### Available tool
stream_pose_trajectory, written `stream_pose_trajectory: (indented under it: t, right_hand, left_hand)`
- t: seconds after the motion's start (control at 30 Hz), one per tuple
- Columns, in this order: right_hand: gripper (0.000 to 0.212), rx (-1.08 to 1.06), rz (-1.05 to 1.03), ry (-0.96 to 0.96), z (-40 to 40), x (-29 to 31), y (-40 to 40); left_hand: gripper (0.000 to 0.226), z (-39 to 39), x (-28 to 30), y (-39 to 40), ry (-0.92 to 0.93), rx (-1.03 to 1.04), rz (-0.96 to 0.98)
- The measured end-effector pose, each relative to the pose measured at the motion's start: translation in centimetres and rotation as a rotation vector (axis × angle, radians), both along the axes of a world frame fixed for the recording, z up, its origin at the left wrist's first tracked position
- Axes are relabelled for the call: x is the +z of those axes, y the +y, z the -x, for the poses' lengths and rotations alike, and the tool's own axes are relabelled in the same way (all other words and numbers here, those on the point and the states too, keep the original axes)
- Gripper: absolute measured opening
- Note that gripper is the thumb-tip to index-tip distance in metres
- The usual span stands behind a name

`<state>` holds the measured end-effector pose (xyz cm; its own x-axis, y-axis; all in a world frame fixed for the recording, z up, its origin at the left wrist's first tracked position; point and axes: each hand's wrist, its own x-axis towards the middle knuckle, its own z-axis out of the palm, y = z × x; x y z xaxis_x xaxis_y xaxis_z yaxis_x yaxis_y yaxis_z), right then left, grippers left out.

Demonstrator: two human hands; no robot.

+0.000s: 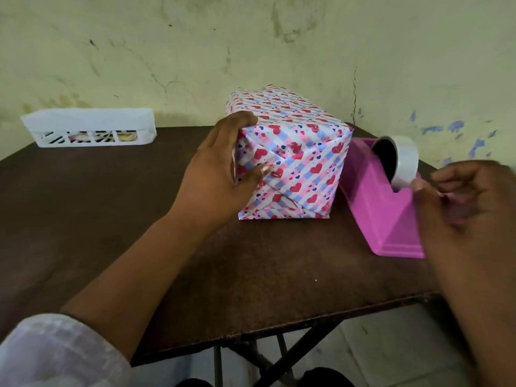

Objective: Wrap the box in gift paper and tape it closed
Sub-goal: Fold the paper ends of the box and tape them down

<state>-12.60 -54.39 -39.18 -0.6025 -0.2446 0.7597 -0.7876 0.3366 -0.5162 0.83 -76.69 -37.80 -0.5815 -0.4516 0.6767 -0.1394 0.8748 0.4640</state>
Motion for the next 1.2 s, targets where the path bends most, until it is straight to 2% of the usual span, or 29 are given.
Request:
stream_pose_trajectory:
  t: [0.07, 0.1, 0.2, 0.3, 0.4, 0.57, 0.67, 0.77, 0.9, 1.07, 1.2]
  right_hand:
    - [0.044, -0.021, 0.035, -0.225, 1.2, -0.1, 1.0]
    - [0.045, -0.009, 0.038, -0.314, 1.4, -0.2, 1.0]
    - [0.021, 0.101, 0.137, -0.545, 1.7, 0.3, 0.8]
    - [0.011, 0.206, 0.249, -0.797, 2.2, 1.1, 0.6]
    - [0.003, 0.262, 0.409, -0.899, 2.9, 1.4, 0.3]
    - [0.02, 0.247, 0.783, -0.843, 2.1, 0.7, -1.1]
    - [0.033, 0.335, 0.979, -0.784, 1.6, 0.9, -1.3]
    - [0.023, 0.453, 1.079, -0.732, 1.4, 0.9, -1.1]
    - [0.024, 0.457, 0.931, -0.674, 1.1, -0.7, -0.9]
    - [0.036, 0.235, 0.788, -0.652, 0.6, -2.6, -0.4]
    - [0.029, 0.147, 0.651, -0.709, 0.4, -2.3, 0.2]
  left_hand:
    - [0.065, 0.0, -0.1, -0.1, 0.008, -0.007, -0.015]
    - [0.064, -0.1, -0.2, -0.2, 0.012, -0.008, -0.019]
    - [0.064, 0.1, -0.2, 0.2, 0.026, -0.01, -0.014]
    - [0.064, 0.1, -0.2, 0.3, 0.03, -0.003, -0.022]
    - [0.064, 0.0, -0.2, 0.4, 0.038, 0.004, -0.025]
    - [0.066, 0.1, 0.0, 0.6, 0.033, 0.019, -0.023]
    - [0.066, 0.1, 0.1, 0.6, 0.034, 0.024, -0.019]
    - [0.066, 0.2, 0.0, 0.6, 0.037, 0.021, -0.02]
    - [0.067, 0.4, -0.1, 0.6, 0.033, 0.035, -0.035]
    - [0.066, 0.3, 0.0, 0.7, 0.036, 0.032, -0.029]
    - [0.066, 0.2, 0.1, 0.9, 0.031, 0.039, -0.032]
